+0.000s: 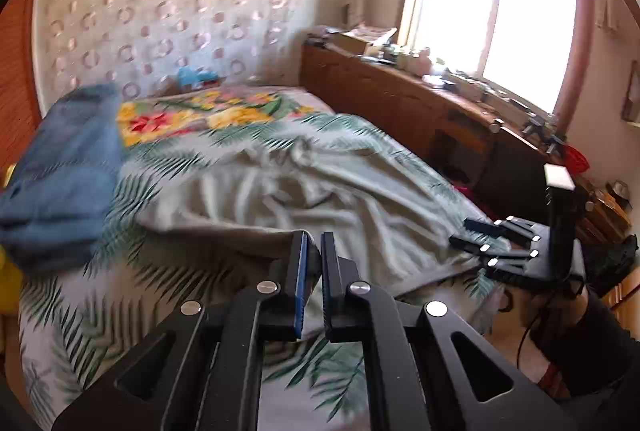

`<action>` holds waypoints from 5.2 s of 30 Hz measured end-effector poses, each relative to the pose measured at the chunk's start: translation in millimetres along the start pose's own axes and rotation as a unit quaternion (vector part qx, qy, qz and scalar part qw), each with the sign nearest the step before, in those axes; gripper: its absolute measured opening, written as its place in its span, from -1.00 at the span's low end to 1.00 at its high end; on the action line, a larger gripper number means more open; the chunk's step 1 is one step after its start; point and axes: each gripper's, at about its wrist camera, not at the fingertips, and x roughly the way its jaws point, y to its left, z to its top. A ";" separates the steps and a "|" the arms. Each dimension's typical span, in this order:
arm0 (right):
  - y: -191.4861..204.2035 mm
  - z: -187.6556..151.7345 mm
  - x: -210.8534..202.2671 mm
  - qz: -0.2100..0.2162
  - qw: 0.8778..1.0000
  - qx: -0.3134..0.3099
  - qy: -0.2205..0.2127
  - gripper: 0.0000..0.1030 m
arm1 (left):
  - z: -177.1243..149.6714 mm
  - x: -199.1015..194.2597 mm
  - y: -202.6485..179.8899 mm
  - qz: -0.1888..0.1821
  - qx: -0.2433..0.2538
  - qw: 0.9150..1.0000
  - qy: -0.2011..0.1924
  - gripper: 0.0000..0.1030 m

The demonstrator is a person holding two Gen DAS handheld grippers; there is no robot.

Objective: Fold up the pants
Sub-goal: 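Close the right gripper on the pants hem while the left tool hovers, then lift the hem with the right gripper and fold it over the waistband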

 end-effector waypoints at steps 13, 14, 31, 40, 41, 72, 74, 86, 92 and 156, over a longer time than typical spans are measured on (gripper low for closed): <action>2.0 -5.4 -1.7 0.001 1.000 0.008 -0.003 0.00 | 20.8 23.9 -39.3 -0.028 0.032 0.999 0.006 -0.85; 2.2 -5.9 -1.5 0.001 1.000 0.009 -0.003 0.00 | 20.2 24.2 -39.3 -0.021 0.032 0.999 0.006 -0.85; 12.6 2.6 5.1 0.017 1.000 -0.004 -0.003 0.00 | 1.2 -0.1 7.9 0.066 -0.011 0.997 -0.036 0.66; 37.0 11.9 9.8 0.062 0.998 -0.031 -0.006 0.00 | -28.3 14.7 24.9 0.092 -0.022 0.996 -0.003 0.66; 40.9 13.3 10.7 0.069 0.997 -0.035 -0.006 0.00 | -31.5 16.5 26.7 0.093 -0.025 0.995 0.002 0.66; 90.0 24.3 70.9 0.139 0.984 -0.096 0.062 -0.88 | -68.7 48.6 38.3 0.093 -0.042 0.992 0.073 0.66; 92.5 25.5 68.2 0.140 0.983 -0.101 0.055 -0.91 | -66.5 44.1 36.9 0.093 -0.041 0.993 0.065 0.66; 70.7 42.6 22.6 0.103 0.991 -0.084 -0.026 -0.94 | -42.2 30.9 26.0 0.081 -0.028 0.996 0.033 0.66; 54.9 39.3 5.1 0.077 0.993 -0.073 -0.045 -0.93 | -30.0 33.0 18.1 0.074 -0.019 0.997 0.026 0.66; 40.6 0.5 -32.7 -0.032 0.999 0.005 0.009 -0.29 | -32.3 96.8 -14.5 0.040 0.004 0.995 0.087 0.66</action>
